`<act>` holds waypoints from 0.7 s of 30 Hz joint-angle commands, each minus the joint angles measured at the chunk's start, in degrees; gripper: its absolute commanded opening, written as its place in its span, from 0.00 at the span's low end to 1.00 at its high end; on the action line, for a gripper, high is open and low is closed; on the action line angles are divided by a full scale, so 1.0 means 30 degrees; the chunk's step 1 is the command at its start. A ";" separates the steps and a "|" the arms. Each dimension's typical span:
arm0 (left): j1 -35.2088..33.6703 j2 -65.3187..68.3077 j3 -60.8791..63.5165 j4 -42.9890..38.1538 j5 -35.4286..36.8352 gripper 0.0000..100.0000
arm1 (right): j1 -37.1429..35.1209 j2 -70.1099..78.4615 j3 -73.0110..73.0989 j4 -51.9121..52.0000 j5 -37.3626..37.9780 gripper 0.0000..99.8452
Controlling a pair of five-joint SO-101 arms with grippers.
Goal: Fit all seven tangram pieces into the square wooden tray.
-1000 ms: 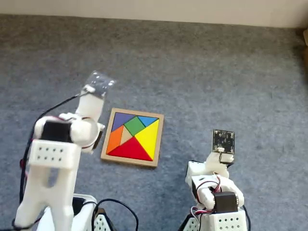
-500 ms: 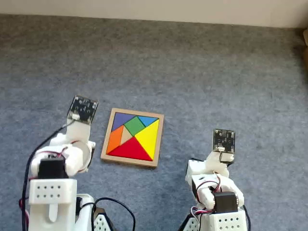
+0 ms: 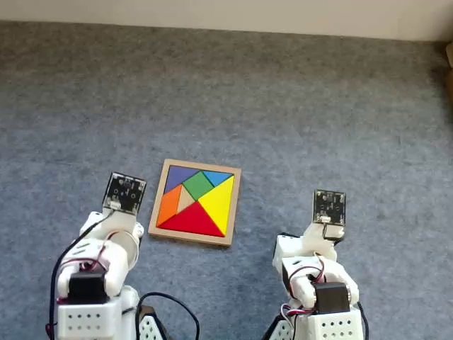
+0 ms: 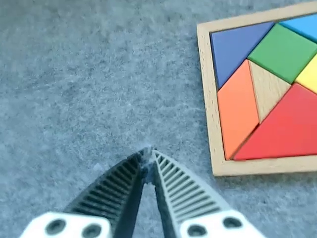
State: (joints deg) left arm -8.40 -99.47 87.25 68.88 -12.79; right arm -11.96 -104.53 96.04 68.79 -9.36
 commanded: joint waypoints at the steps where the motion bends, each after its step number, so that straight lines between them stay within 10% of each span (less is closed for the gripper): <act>1: -0.0249 -0.1714 0.0659 0.0440 0.0088 0.01 | 0.0190 -0.0278 0.2476 -0.0425 0.0059 0.00; 8: -0.0249 -0.1626 0.3326 -0.1641 0.0059 0.01 | 0.0190 -0.0278 0.2476 -0.0425 0.0059 0.00; 21: -0.0249 -0.1626 0.3297 0.2403 0.0059 0.01 | 0.0161 -0.0249 0.2476 -0.0396 0.0147 0.00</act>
State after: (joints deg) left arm -8.40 -104.04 95.96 73.89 -12.88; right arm -11.96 -104.53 96.04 68.79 -9.36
